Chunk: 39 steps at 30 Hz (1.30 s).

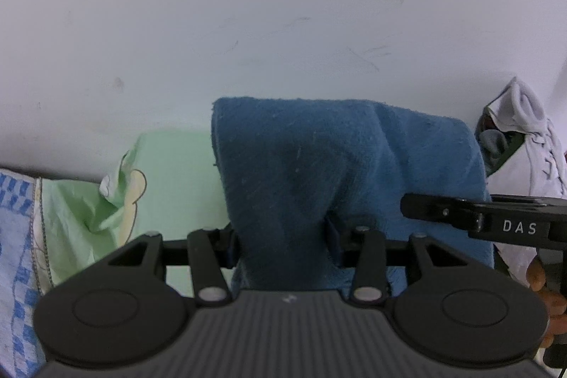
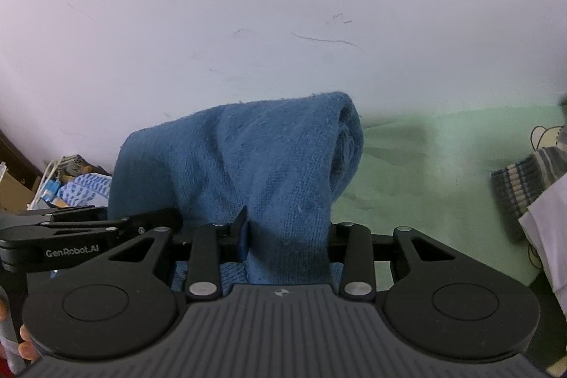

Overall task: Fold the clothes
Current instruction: 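Carry the held sweater with both grippers toward the pillow end of the bed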

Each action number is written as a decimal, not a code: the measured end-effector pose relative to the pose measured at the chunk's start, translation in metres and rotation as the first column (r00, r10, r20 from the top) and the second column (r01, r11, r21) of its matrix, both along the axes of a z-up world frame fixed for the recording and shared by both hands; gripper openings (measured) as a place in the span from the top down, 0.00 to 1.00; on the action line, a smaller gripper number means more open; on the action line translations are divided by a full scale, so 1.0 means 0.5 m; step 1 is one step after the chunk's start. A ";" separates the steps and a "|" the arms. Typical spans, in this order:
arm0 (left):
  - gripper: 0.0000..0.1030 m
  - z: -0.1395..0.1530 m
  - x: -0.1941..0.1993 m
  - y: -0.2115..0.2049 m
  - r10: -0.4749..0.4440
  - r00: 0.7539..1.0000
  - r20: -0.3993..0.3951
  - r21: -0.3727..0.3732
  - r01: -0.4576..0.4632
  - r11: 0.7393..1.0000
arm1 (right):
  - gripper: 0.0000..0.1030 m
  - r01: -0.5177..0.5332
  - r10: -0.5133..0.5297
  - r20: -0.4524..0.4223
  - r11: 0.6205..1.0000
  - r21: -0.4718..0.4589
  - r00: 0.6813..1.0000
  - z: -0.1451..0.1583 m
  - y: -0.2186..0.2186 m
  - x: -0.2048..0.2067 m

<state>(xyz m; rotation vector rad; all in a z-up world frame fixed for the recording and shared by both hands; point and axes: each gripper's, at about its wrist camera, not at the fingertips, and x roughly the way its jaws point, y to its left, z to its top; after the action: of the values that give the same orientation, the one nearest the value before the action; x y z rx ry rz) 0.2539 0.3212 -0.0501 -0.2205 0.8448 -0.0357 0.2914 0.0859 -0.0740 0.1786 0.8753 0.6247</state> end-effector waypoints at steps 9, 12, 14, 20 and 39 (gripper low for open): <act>0.57 -0.020 0.030 0.012 0.002 1.000 -0.005 0.015 -0.001 1.000 | 0.64 0.000 0.000 0.007 1.000 -0.018 1.000 -0.015 0.014 0.026; 0.57 -0.028 0.038 0.018 0.001 1.000 -0.009 0.012 -0.001 1.000 | 0.64 -0.001 0.001 0.011 1.000 -0.027 1.000 -0.023 0.019 0.031; 0.57 -0.035 0.044 0.023 0.001 1.000 -0.015 0.006 -0.001 1.000 | 0.64 -0.003 0.003 0.013 0.999 -0.032 1.000 -0.029 0.023 0.033; 0.56 -0.060 0.061 0.035 0.001 1.000 -0.031 -0.014 -0.001 1.000 | 0.64 -0.003 0.004 0.012 0.999 -0.036 1.000 -0.049 0.020 0.041; 0.49 -0.093 0.064 0.028 -0.002 0.999 -0.032 -0.028 0.001 1.000 | 0.51 0.036 -0.036 -0.029 0.999 -0.005 0.999 -0.108 -0.005 0.058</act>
<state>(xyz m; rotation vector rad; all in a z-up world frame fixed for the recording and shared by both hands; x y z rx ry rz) 0.2860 0.3353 -0.0966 -0.2475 0.8768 -0.0453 0.3205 0.0834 -0.1281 0.1994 0.8992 0.5875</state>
